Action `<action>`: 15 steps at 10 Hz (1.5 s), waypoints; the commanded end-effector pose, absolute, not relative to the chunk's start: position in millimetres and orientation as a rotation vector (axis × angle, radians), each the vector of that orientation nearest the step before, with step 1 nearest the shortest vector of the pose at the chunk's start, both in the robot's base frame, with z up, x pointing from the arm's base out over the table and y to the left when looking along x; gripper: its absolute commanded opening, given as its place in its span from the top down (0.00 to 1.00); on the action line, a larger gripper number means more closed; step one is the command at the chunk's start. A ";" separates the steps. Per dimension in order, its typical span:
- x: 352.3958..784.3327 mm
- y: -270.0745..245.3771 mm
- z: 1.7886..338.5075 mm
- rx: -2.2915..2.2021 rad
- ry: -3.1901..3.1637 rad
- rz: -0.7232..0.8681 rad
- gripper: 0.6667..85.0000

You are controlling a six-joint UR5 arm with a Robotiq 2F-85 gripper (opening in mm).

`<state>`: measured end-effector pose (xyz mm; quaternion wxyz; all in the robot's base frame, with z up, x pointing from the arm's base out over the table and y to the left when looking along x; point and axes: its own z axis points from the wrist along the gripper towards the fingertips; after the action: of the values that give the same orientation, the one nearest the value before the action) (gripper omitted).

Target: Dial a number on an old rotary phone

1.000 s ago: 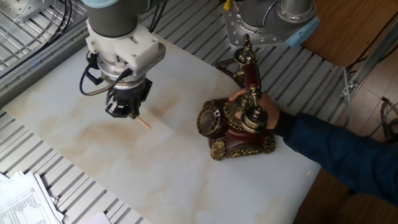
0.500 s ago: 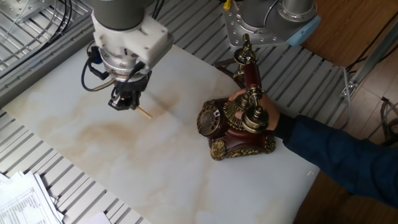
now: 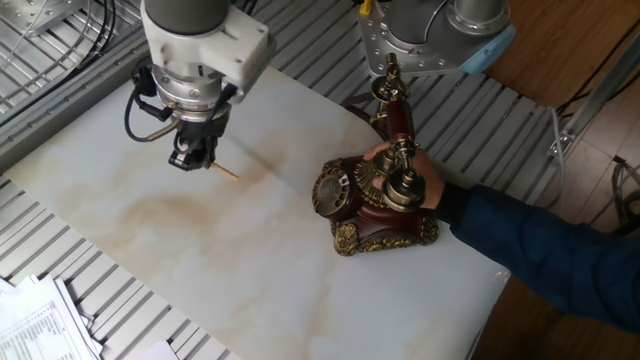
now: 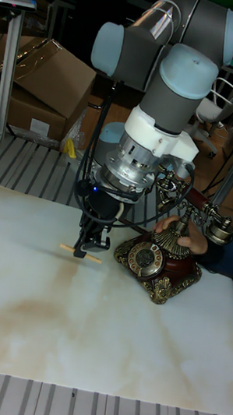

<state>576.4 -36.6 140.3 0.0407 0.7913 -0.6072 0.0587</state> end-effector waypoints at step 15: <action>581.2 7.7 142.0 2.470 -1.839 0.364 0.99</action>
<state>583.0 -2.5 138.9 0.0273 0.7909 -0.6008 0.1133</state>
